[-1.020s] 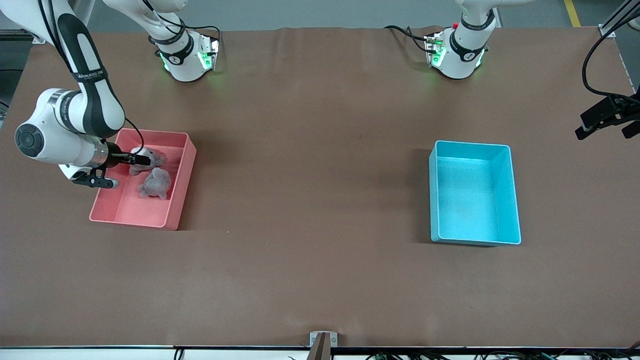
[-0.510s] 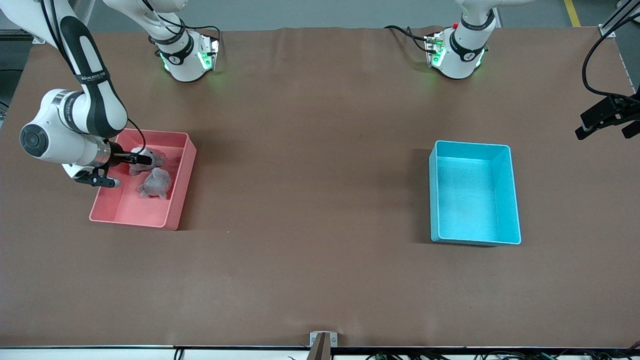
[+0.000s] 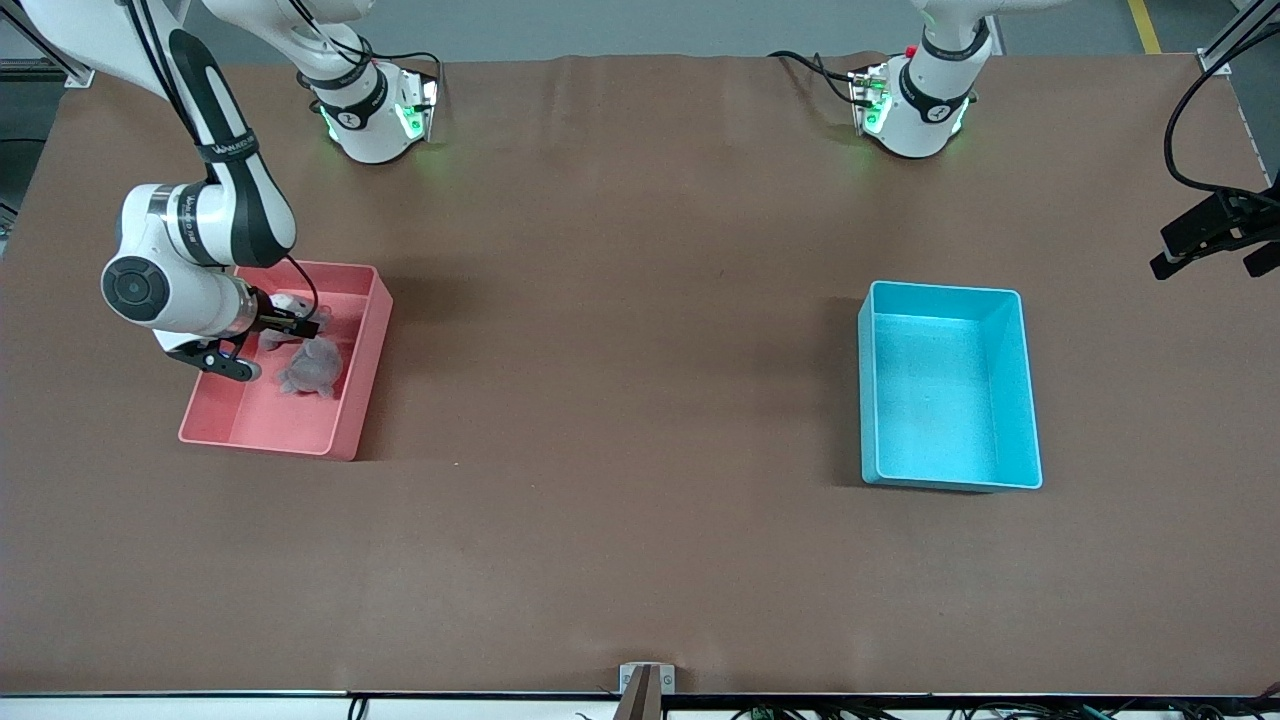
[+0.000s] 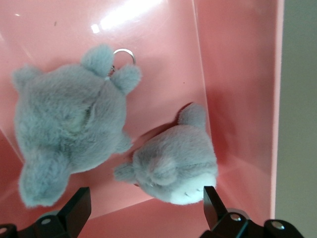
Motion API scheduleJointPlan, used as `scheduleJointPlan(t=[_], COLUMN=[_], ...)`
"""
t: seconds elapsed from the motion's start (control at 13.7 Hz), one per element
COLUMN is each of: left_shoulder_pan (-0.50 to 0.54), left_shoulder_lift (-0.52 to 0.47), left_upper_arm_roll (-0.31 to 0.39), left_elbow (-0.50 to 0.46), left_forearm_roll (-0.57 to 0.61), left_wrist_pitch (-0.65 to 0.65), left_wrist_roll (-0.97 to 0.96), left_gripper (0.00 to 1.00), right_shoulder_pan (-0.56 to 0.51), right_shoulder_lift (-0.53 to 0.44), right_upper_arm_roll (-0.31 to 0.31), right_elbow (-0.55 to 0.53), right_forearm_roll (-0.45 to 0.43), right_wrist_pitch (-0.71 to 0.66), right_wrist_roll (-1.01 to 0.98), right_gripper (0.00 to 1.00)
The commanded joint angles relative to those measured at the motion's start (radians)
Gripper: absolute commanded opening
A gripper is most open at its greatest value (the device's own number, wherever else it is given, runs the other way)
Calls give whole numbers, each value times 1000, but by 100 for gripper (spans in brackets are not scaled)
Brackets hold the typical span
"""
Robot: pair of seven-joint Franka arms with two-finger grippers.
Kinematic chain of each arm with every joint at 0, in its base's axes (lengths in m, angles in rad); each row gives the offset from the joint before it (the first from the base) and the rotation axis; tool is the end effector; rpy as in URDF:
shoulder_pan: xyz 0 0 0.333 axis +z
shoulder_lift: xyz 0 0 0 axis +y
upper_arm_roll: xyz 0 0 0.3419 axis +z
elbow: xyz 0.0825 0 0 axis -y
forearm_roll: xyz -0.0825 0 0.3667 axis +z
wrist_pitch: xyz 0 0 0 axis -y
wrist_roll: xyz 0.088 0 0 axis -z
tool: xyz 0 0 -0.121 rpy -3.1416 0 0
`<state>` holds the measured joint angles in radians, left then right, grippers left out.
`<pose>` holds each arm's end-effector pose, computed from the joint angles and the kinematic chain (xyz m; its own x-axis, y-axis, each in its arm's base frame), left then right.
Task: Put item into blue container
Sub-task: 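Close the right gripper on the white-bellied grey plush toy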
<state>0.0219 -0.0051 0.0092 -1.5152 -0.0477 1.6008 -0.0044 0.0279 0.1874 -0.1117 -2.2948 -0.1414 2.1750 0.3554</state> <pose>0.5403 0.0112 0.6675 0.9952 0.0368 0.0903 0.0325 -0.9983 0.0480 0.4801 -0.0476 0.2733 0.9029 -0.3497 -0.2500 -0.3030 -0.9303 0.2069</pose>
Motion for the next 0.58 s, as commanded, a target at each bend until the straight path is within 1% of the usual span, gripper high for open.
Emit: scheduleJointPlan(t=[0.0,0.22,0.51], left_shoulder_pan=[-5,-5,-5], left_shoulder_lift=[4,4,4], left_upper_arm_roll=[-2,-2,-3], left_elbow=[13,13,13], left_forearm_roll=[12,12,12], left_wrist_pitch=[1,2,1], left_wrist_roll=[-12,-12,-12], left_gripper=[100,100,100], right_shoulder_pan=[-10,-25,-42], right_shoulder_lift=[-2,47,84], right_upper_arm_roll=[0,-2,-2], right_elbow=[-17,-15,-15], right_forearm_roll=[-47,-93,-99], right_wrist_pitch=[11,43,75], right_wrist_roll=[25,40,40], right_gripper=[100,100,100])
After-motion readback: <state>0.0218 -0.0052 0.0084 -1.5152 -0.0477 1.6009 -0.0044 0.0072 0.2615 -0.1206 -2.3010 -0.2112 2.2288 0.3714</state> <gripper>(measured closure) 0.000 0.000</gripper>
